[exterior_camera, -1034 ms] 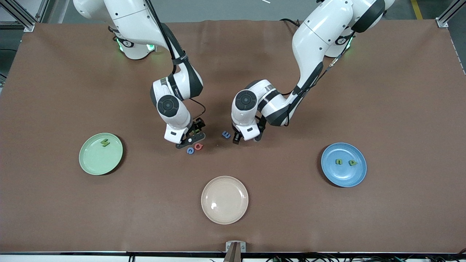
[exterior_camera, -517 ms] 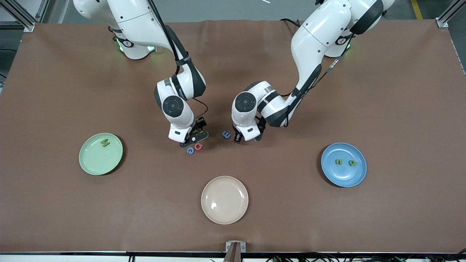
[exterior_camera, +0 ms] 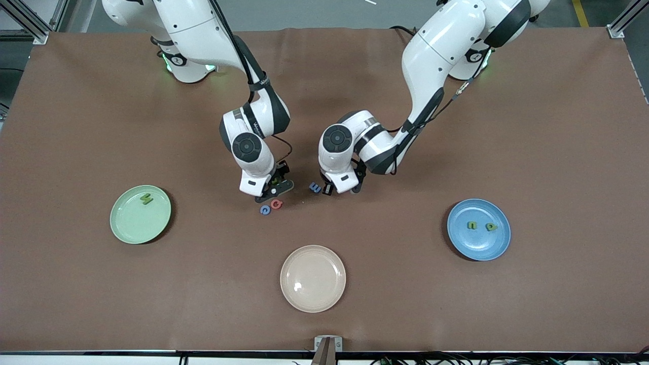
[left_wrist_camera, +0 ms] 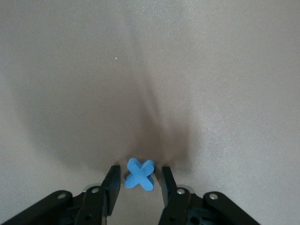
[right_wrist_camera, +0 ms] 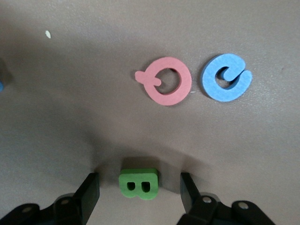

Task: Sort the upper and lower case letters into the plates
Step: 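Grasp the blue x with the left gripper while the right gripper grasps the B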

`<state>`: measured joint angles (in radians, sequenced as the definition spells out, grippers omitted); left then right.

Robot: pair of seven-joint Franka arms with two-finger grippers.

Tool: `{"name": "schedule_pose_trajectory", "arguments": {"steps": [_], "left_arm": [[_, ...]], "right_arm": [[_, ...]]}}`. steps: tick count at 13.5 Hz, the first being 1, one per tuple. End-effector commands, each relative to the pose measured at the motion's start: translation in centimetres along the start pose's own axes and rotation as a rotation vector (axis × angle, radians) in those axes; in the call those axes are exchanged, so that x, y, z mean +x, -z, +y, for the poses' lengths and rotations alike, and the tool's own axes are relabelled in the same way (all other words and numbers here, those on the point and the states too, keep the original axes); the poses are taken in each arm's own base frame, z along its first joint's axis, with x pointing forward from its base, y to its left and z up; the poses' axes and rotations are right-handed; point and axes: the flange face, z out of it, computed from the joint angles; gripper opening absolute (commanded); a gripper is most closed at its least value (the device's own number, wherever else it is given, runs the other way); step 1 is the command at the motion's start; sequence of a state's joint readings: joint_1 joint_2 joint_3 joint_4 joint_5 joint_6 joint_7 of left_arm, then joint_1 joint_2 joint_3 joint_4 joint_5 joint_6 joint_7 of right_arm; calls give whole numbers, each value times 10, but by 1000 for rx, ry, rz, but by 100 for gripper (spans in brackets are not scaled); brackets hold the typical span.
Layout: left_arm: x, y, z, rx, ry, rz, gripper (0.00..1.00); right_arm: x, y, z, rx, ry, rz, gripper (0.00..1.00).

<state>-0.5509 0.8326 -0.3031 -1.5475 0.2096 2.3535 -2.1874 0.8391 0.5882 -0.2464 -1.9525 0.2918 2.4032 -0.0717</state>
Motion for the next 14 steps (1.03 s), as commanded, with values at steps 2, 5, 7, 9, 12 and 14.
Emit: {"name": "schedule_pose_trajectory", "arguments": {"steps": [2, 5, 7, 9, 12, 14], "left_arm": [[17, 2, 13, -4, 38, 2, 1], [66, 38, 40, -33, 50, 10, 0], [104, 58, 52, 0, -24, 41, 1], [149, 77, 64, 14, -64, 56, 1], [218, 91, 74, 51, -132, 68, 1], [274, 101, 80, 56, -149, 68, 1]], "right_arm": [[-5, -6, -3, 8, 7, -4, 40], [-5, -5, -2, 10, -1, -7, 24], [-5, 5, 4, 19, -12, -15, 22], [-8, 41, 29, 53, -39, -46, 21], [-20, 98, 107, 90, -37, -65, 20], [-31, 116, 176, 76, -27, -45, 16]]}}
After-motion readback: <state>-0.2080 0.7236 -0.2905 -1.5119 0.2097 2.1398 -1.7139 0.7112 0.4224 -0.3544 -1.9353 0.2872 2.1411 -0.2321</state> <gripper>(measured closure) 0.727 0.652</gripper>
